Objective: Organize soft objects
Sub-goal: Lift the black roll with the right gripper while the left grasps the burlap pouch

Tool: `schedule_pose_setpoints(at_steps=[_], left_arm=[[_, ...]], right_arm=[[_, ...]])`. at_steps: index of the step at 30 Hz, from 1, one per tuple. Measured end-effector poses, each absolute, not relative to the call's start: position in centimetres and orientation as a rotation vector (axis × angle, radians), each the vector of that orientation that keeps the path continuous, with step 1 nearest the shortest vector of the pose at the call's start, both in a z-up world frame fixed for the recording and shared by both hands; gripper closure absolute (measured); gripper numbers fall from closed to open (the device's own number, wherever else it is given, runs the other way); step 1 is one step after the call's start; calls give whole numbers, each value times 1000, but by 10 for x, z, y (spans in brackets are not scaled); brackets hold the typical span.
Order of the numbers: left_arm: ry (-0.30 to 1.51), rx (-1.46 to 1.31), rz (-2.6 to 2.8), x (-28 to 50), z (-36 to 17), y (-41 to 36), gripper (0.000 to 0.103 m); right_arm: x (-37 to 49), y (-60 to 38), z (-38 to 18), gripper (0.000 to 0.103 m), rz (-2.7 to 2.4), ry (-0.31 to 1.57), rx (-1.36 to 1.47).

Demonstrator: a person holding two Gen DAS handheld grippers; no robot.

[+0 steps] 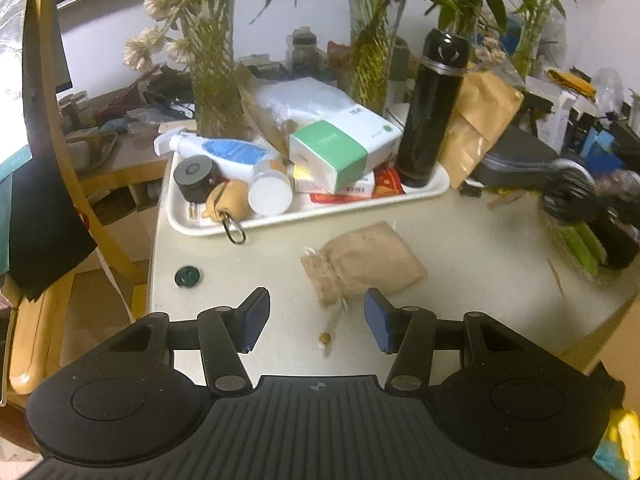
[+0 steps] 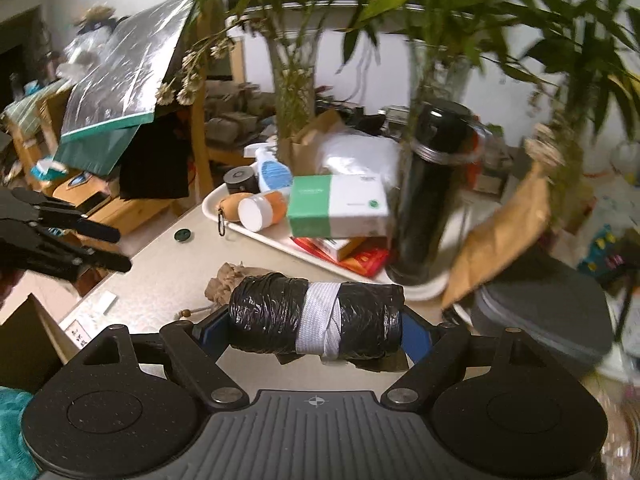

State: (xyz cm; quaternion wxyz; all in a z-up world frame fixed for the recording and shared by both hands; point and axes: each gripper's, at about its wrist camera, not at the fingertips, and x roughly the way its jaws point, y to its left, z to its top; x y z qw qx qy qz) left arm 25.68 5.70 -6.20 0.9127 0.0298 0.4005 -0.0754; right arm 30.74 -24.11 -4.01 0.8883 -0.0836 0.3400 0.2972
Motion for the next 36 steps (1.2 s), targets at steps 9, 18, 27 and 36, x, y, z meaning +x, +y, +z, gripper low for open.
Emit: schedule_pose_setpoints(at_steps=[9, 18, 27, 36], left_arm=[[843, 58, -177, 284, -85, 67, 52], [902, 39, -237, 309, -118, 66, 52], [914, 32, -295, 332, -141, 54, 52], [934, -25, -314, 350, -164, 54, 60]], right_arm=[[285, -273, -37, 18, 535, 702, -90], [290, -274, -38, 18, 506, 709, -60], [290, -271, -38, 17, 526, 701, -75], [291, -274, -37, 17, 524, 696, -70]])
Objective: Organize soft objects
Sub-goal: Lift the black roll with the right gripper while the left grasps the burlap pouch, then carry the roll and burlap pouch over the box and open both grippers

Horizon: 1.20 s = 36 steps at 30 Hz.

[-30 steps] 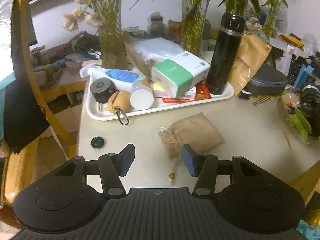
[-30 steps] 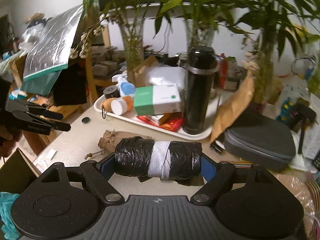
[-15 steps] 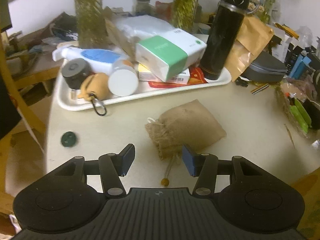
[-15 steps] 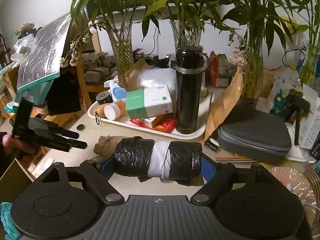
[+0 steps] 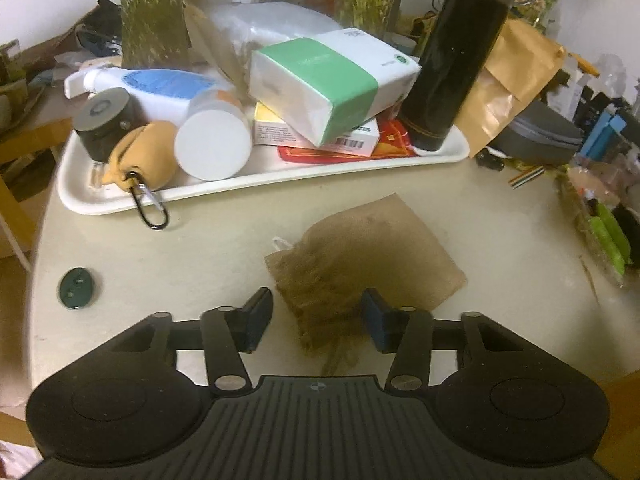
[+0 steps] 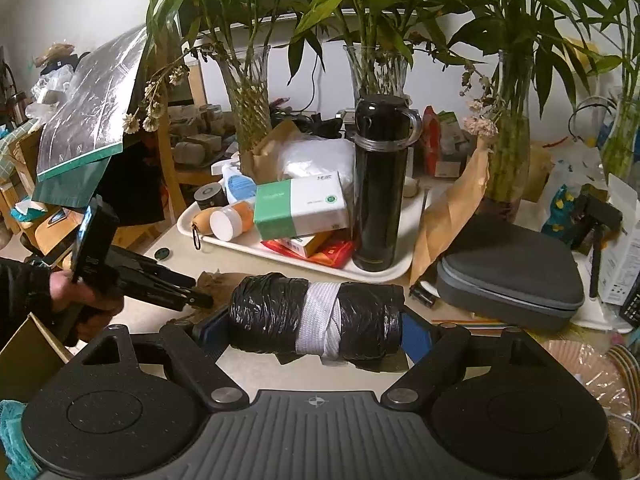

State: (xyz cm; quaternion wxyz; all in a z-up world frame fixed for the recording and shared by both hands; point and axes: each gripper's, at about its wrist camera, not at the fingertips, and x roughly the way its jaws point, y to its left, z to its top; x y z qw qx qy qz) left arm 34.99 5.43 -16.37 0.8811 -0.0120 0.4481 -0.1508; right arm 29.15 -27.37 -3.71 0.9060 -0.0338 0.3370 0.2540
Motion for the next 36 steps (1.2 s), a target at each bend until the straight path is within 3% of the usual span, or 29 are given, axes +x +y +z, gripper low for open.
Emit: schedule_pose_setpoints(at_steps=[2, 4, 8, 36], left_arm=[[942, -29, -321, 352, -167, 52, 75], [948, -19, -318, 353, -169, 50, 83], [970, 14, -319, 353, -165, 48, 91], [808, 132, -232, 283, -50, 55, 93]], right_arm=[[292, -273, -37, 17, 525, 696, -72], [292, -272, -38, 17, 525, 700, -75], [292, -272, -38, 17, 525, 701, -78], [268, -270, -26, 18, 575, 669, -41]])
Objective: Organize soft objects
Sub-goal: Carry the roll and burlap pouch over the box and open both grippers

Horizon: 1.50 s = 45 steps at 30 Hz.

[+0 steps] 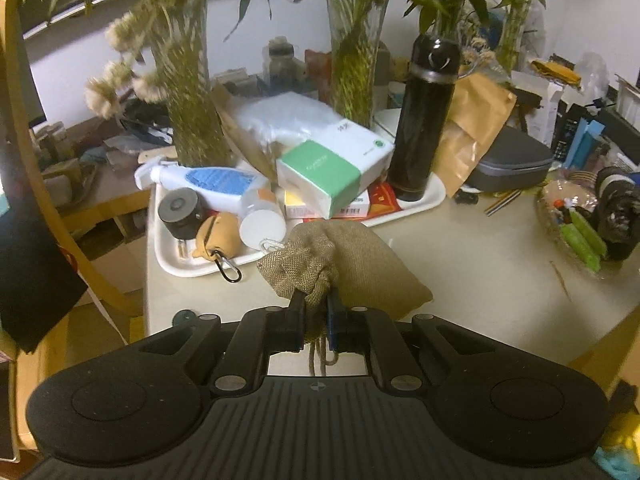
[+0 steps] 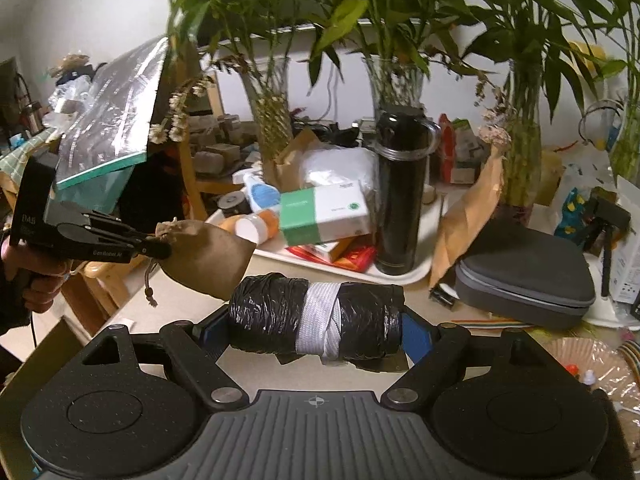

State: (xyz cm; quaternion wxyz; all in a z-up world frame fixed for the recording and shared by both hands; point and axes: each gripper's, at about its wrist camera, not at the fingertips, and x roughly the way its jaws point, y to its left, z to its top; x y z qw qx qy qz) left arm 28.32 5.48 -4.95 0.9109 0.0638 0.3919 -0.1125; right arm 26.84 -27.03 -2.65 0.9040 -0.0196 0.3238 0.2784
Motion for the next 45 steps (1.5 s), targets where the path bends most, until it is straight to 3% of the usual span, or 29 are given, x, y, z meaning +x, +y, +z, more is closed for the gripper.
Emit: schedule_pose_setpoints(at_steps=[19, 36, 39, 41, 45], left_arm=[[689, 95, -248, 188, 42, 49, 93], [743, 16, -431, 102, 41, 25, 92], [805, -16, -452, 99, 17, 26, 76], [828, -19, -419, 96, 6, 27, 59], [805, -3, -363, 80, 3, 29, 56]], right_arm=[[202, -269, -1, 18, 661, 624, -13], [143, -287, 26, 18, 665, 590, -66], [135, -287, 24, 18, 663, 595, -69], [131, -287, 22, 18, 663, 601, -66], [122, -287, 20, 18, 664, 612, -63]])
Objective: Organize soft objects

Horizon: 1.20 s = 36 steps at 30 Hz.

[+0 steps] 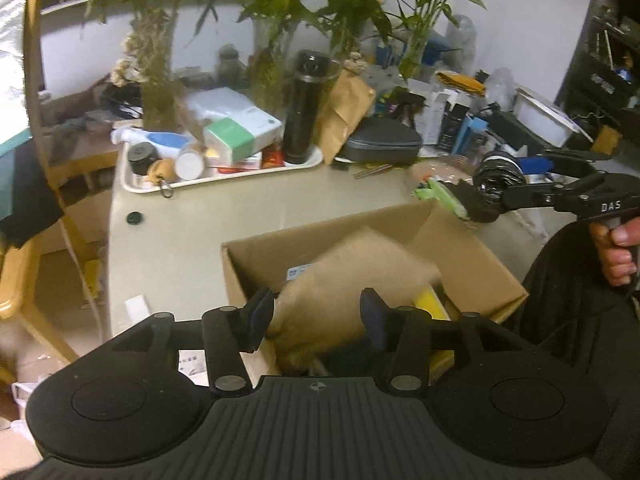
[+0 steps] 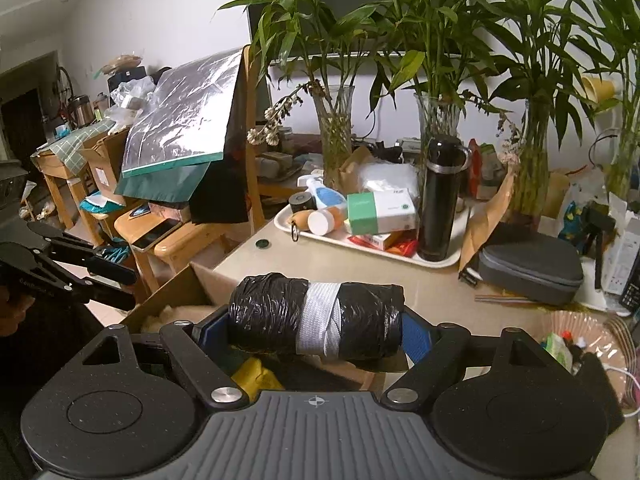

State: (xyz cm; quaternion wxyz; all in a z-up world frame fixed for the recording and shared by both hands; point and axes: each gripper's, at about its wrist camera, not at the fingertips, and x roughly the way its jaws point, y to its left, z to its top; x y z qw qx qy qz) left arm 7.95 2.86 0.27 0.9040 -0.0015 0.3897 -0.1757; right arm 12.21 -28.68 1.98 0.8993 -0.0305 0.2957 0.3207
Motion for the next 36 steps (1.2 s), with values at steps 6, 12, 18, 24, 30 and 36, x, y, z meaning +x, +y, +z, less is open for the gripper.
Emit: schedule_pose_setpoints(at_steps=[6, 12, 18, 24, 30, 36], left_arm=[[756, 18, -310, 52, 10, 25, 54], [690, 6, -260, 37, 19, 21, 48], [713, -47, -167, 31, 21, 24, 47], [682, -27, -86, 17, 24, 23, 24], [684, -31, -76, 3, 23, 17, 15], [714, -43, -81, -5, 16, 11, 5]], right_arm=[[113, -280, 19, 17, 672, 623, -63], [123, -261, 25, 17, 670, 651, -26], [132, -232, 14, 0, 564, 695, -59], [111, -225, 10, 0, 493, 730, -122], [84, -230, 9, 0, 461, 782, -113], [56, -230, 2, 0, 445, 827, -120]])
